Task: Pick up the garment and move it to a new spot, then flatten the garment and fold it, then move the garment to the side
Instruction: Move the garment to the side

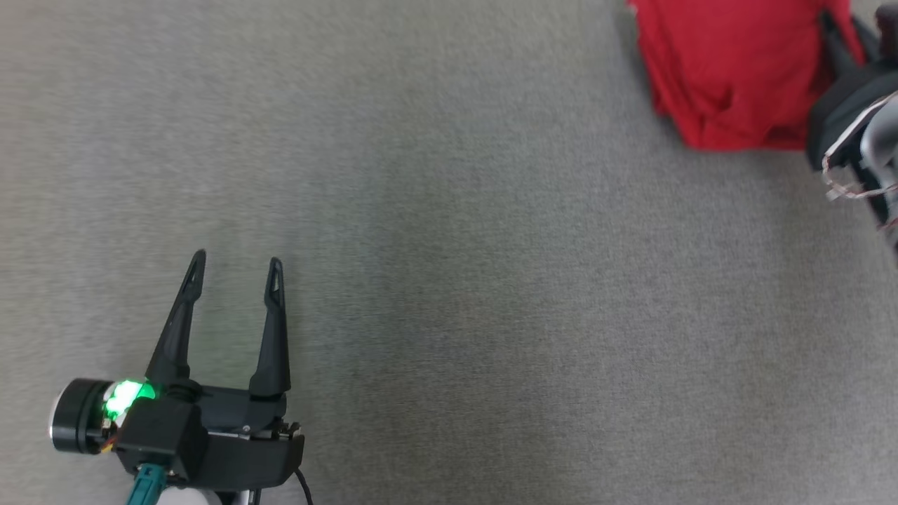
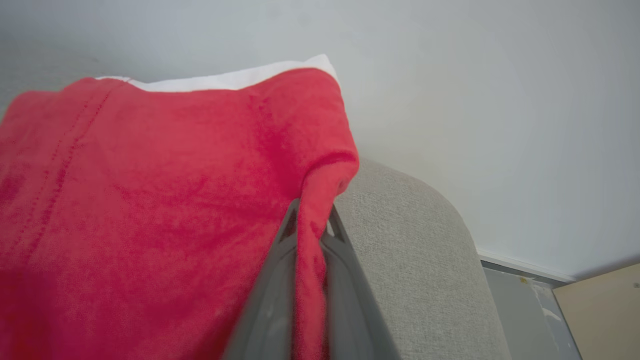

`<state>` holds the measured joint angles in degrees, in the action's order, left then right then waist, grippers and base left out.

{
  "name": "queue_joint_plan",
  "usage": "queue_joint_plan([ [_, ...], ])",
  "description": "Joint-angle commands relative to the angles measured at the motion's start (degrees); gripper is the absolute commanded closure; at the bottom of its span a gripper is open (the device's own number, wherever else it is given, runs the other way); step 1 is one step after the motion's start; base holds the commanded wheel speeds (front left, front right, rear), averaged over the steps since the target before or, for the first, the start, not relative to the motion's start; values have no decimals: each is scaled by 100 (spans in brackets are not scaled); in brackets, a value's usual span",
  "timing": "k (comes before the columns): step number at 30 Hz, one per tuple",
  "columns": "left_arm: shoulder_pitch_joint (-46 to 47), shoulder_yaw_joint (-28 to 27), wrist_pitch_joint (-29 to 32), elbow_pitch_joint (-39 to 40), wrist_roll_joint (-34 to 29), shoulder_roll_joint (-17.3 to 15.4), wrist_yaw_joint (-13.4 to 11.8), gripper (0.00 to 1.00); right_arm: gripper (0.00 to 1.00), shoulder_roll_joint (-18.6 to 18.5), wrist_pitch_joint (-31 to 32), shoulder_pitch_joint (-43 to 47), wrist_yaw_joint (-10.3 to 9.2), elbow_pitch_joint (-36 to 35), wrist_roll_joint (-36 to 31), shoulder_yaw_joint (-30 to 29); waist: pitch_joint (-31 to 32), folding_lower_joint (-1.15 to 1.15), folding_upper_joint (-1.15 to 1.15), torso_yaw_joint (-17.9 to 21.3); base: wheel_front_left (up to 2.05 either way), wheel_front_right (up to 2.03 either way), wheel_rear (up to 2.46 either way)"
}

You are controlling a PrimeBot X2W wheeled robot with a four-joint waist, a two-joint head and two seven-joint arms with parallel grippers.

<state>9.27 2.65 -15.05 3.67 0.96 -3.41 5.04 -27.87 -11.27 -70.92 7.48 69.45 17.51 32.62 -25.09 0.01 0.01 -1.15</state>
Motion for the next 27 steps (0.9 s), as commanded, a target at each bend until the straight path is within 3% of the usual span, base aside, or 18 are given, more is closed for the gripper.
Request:
queue_joint_plan([
  [1,115,45,-19,100,-86,-49,22,0,100,-84,3,-169,5,28,-61,70,-501,-1,-1,384,0,0,0],
  [14,122,66,-19,1031,-255,-441,-83,0,100,-712,65,-1251,5,101,-305,568,-1196,-1,-1,975,0,0,0],
  [26,204,197,-19,1388,-250,-646,-242,0,100,-889,52,-1634,5,268,-363,646,-1416,-1,-1,1010,0,0,0],
  [27,200,203,-19,1395,-245,-658,-255,0,91,-883,40,-1645,5,278,-367,651,-1417,-1,-1,1003,0,0,0],
])
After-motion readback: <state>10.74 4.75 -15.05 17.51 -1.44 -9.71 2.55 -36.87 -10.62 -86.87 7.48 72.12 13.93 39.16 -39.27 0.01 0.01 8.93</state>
